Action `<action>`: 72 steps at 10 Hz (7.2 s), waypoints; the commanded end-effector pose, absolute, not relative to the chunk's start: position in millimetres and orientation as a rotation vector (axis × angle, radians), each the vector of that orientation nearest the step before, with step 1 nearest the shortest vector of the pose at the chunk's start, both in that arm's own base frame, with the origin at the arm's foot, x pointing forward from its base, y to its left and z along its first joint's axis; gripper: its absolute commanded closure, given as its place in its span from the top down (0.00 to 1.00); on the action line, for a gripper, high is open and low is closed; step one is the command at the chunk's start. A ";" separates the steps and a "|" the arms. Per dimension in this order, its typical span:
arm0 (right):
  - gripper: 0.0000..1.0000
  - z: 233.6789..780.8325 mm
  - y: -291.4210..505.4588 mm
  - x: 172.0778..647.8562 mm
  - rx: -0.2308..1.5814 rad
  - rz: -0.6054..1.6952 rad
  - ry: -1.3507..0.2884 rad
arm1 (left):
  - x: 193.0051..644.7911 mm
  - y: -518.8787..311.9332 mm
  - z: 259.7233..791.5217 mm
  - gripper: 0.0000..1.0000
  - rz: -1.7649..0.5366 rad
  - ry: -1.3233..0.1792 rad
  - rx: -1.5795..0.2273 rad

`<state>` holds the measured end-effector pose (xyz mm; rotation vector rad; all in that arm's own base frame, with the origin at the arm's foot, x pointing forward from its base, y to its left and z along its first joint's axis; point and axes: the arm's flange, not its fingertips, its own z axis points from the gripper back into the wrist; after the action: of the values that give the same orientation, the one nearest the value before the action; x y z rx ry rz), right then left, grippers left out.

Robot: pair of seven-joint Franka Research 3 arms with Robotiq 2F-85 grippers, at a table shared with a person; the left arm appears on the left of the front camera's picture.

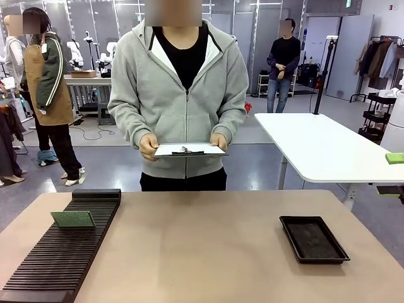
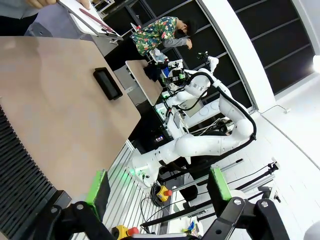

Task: Inspect the PCB.
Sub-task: Pick up the Blank PCB and present it to the human.

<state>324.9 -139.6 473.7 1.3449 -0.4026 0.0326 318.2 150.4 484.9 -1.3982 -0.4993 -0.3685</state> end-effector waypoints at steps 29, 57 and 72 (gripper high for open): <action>1.00 475.5 -139.5 325.8 1.347 0.041 -0.410 | 438.2 -4.3 492.8 1.00 -1.384 -0.349 0.155; 1.00 475.5 -139.5 325.8 1.347 0.041 -0.410 | 553.0 3.6 352.2 0.00 -1.456 -0.176 0.118; 1.00 475.5 -139.5 325.8 1.347 0.041 -0.410 | 504.0 13.2 475.6 0.00 -1.367 -0.311 -0.067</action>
<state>324.8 -139.4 473.9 1.3409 -0.4008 0.0318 506.2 5.9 479.6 -0.0135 -0.3009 -1.3729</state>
